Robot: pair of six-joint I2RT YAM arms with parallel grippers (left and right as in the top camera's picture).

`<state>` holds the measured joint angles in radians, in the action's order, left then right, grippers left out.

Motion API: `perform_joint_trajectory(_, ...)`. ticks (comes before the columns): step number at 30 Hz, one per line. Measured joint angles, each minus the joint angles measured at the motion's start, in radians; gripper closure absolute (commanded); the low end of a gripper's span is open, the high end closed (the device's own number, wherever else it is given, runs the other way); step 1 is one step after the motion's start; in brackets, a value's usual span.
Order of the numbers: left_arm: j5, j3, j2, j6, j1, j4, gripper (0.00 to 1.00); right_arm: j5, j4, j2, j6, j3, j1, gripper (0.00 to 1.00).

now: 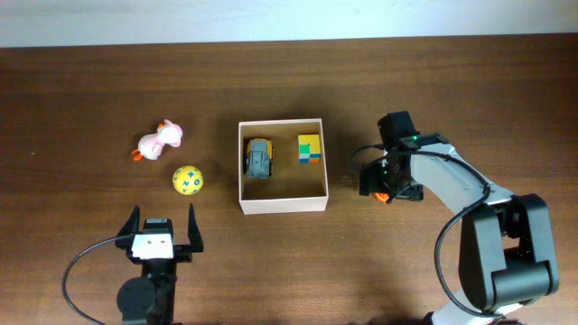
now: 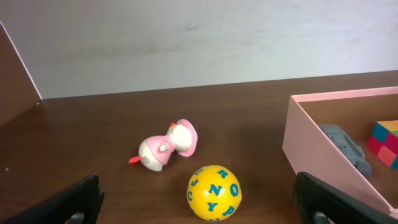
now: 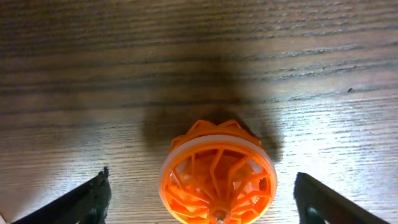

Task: Pack container
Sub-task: 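Lower the right gripper onto the orange wheel toy and grasp it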

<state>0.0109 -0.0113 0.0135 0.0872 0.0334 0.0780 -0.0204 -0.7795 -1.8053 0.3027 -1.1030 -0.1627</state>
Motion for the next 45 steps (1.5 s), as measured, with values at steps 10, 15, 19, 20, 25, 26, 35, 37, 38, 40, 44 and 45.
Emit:
perform_joint_trajectory(10,0.000,0.000,0.000,0.000,0.000,0.000,0.01,0.000,0.016,0.000,-0.012,0.001,0.000,0.40)
perform_joint_trajectory(15,0.000,0.000,0.000,0.000,0.000,0.000,0.01,0.003,0.047,0.000,-0.012,0.029,0.000,0.40)
perform_joint_trajectory(19,0.000,0.000,0.000,0.000,0.000,0.000,0.01,0.003,0.064,0.000,-0.013,0.055,0.000,0.40)
perform_joint_trajectory(20,0.000,0.000,0.000,0.000,0.000,0.000,0.01,0.004,0.066,0.000,-0.012,0.060,0.000,0.41)
perform_joint_trajectory(25,0.000,0.000,0.000,0.000,0.000,0.000,0.01,0.015,0.077,0.000,-0.015,0.062,0.000,0.47)
perform_joint_trajectory(26,0.000,0.000,0.000,0.000,0.000,0.000,0.01,0.018,0.079,0.000,-0.014,0.062,0.000,0.47)
perform_joint_trajectory(35,0.000,0.000,0.000,0.000,0.000,0.000,0.01,0.035,0.109,0.000,-0.014,0.062,0.000,0.46)
perform_joint_trajectory(37,0.000,0.000,0.000,0.000,0.000,0.000,0.01,0.039,0.113,0.000,-0.014,0.063,0.000,0.46)
perform_joint_trajectory(38,0.000,0.000,0.000,0.000,0.000,0.000,0.01,0.039,0.116,0.000,-0.014,0.063,0.000,0.46)
perform_joint_trajectory(40,0.000,0.000,0.000,0.000,0.000,0.000,0.01,0.041,0.120,0.000,-0.015,0.063,0.000,0.48)
perform_joint_trajectory(44,0.000,0.000,0.000,0.000,0.000,0.000,0.01,0.043,0.123,0.000,-0.013,0.063,0.000,0.62)
perform_joint_trajectory(45,0.000,0.000,0.000,0.000,0.000,0.000,0.01,0.045,0.124,0.000,-0.013,0.063,0.000,0.65)
